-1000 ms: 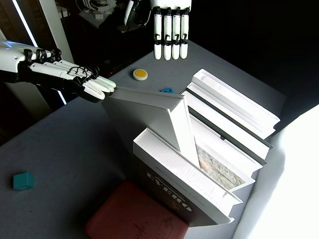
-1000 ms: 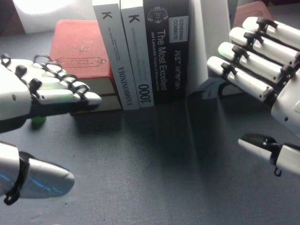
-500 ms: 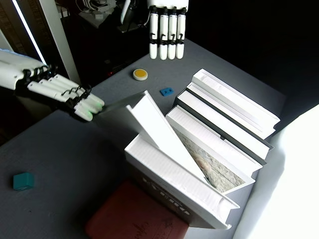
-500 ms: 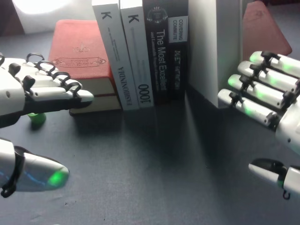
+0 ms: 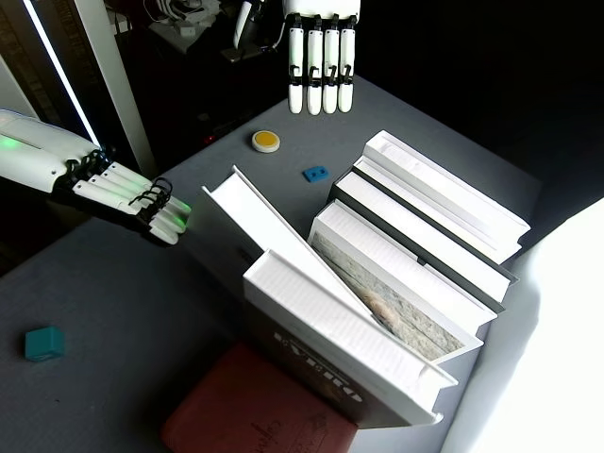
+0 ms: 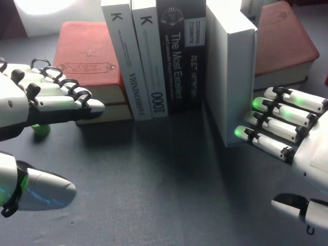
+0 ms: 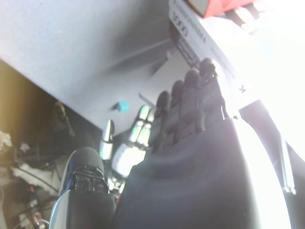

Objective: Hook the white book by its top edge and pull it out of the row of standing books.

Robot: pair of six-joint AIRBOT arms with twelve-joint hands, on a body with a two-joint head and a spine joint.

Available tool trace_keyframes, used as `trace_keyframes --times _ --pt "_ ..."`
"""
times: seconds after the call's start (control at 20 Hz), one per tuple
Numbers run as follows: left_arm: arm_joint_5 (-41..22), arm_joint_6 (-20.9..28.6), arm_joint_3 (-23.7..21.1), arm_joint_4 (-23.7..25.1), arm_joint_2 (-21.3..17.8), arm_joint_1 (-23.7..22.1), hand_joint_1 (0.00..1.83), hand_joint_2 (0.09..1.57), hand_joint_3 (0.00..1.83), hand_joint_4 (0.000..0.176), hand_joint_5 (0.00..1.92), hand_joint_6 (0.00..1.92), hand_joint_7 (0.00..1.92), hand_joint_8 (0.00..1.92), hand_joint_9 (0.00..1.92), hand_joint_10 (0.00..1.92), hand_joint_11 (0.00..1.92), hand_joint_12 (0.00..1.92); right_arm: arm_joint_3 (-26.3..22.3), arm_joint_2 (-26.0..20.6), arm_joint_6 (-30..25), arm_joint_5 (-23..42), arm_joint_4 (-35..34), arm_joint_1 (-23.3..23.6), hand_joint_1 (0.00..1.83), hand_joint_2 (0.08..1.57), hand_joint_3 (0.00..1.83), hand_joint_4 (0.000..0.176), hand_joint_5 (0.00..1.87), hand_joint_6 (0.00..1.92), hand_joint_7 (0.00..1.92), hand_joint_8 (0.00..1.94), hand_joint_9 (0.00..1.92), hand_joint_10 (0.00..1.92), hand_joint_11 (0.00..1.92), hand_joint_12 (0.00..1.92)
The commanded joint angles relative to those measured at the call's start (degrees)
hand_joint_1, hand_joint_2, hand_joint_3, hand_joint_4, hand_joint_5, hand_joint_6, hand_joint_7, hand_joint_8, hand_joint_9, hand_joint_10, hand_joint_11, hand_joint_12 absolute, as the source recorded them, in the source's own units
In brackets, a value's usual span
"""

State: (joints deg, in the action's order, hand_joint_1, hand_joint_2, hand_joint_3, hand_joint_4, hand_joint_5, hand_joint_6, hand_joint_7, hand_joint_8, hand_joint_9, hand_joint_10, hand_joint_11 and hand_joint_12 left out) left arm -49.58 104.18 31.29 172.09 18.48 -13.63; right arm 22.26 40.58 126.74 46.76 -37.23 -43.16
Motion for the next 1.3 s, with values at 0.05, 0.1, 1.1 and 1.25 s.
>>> trace_keyframes --times 0.05,0.1,1.1,1.25 --pt "4.93 -0.03 0.1 0.48 0.11 -0.73 0.0 1.18 0.01 0.0 0.0 0.0 0.0 0.0 0.0 0.0 0.0 0.0 0.89 0.54 0.09 3.82 2.16 0.45 0.14 1.28 0.0 0.0 0.15 0.01 0.12 0.0 0.08 0.01 0.0 0.31" --pt "4.93 -0.03 0.1 0.48 0.11 -0.73 0.0 1.19 0.01 0.0 0.0 0.0 0.0 0.0 0.0 0.0 0.0 0.0 1.12 0.8 0.05 3.37 2.16 0.38 0.13 1.28 0.0 0.0 0.15 0.0 0.12 0.0 0.07 0.0 0.0 0.25" --pt "4.93 -0.04 0.19 0.48 0.12 -0.7 0.0 1.19 0.01 0.0 0.01 0.0 0.0 0.0 0.0 0.0 0.0 0.0 -11.4 -5.19 1.98 13.58 2.19 1.96 0.08 1.28 0.0 0.0 0.16 0.0 0.14 0.0 0.1 0.01 0.0 0.28" --pt "4.93 -0.04 0.2 0.48 0.12 -0.7 0.0 1.2 0.01 0.0 0.0 0.0 0.0 0.0 0.0 0.0 0.0 0.0 -10.77 -5.16 -1.32 13.46 2.19 4.8 0.07 1.29 0.0 0.0 0.15 0.0 0.12 0.0 0.08 0.01 0.0 0.21"
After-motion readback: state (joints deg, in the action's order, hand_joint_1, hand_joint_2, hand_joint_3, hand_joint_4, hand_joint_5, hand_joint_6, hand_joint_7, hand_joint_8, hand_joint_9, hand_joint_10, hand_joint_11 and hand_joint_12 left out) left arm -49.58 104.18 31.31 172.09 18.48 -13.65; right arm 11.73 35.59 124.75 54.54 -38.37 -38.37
